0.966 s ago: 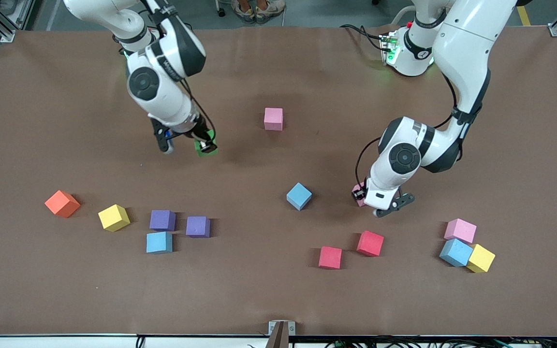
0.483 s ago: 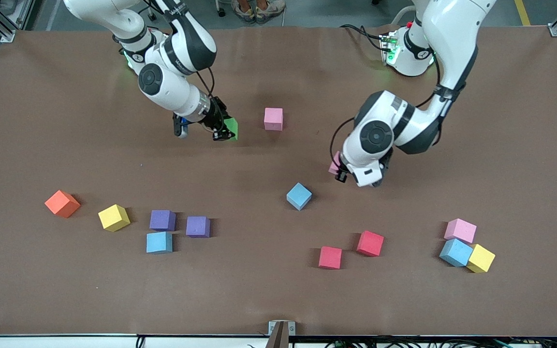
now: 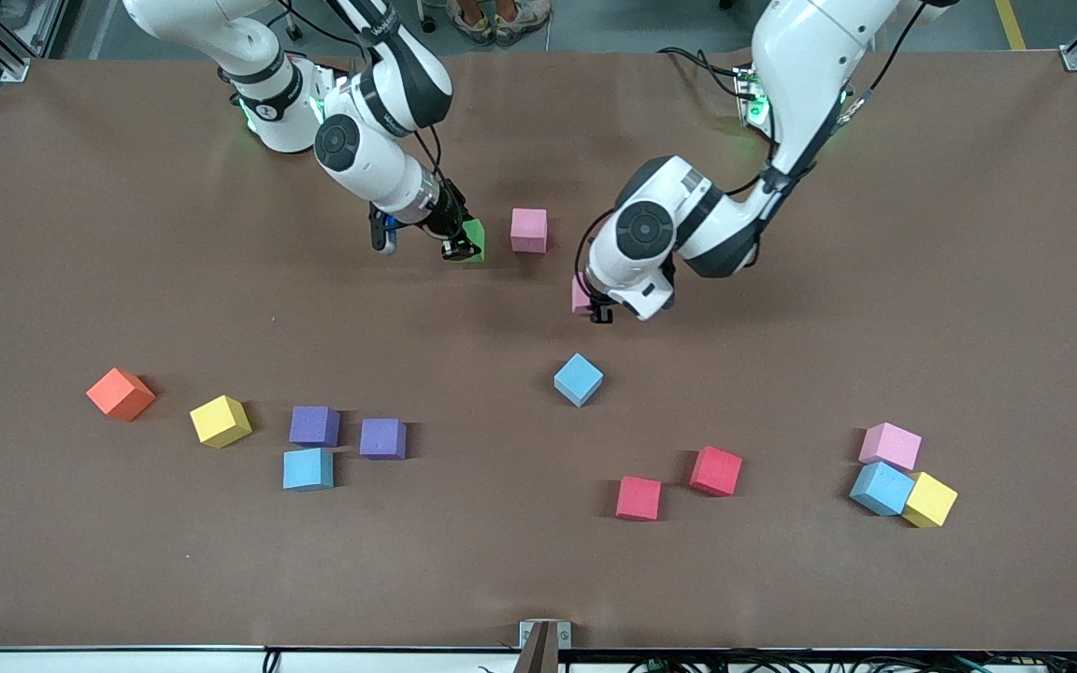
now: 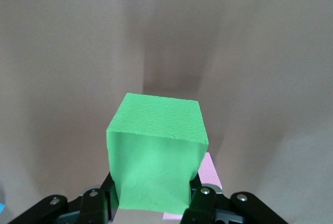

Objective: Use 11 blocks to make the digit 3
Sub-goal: 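Carry the pink cube beside the first pink cube while the right gripper brings green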

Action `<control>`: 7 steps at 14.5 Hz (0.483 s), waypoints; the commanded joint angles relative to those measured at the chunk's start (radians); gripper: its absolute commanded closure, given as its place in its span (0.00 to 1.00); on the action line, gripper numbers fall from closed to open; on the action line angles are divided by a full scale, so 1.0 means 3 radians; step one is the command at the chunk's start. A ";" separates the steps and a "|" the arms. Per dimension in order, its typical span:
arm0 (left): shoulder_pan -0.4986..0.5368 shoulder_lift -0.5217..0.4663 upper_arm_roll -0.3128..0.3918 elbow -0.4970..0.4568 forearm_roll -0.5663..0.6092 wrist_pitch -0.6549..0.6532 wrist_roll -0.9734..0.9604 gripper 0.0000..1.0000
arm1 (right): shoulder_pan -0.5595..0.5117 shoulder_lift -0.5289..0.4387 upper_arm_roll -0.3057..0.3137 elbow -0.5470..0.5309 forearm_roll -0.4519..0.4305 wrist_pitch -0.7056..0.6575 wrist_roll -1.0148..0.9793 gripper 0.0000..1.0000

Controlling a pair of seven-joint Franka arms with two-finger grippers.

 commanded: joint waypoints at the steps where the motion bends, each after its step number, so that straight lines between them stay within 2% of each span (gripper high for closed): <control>1: -0.0113 -0.0046 0.0014 -0.0120 -0.0032 0.0050 -0.0389 0.99 | 0.0104 0.0047 0.0034 -0.0064 0.0235 0.0178 0.0004 1.00; 7: -0.0312 -0.0153 0.0004 -0.0422 0.0157 0.0056 -0.0733 0.99 | 0.0319 0.0200 0.0029 -0.0064 0.0420 0.0367 0.0004 1.00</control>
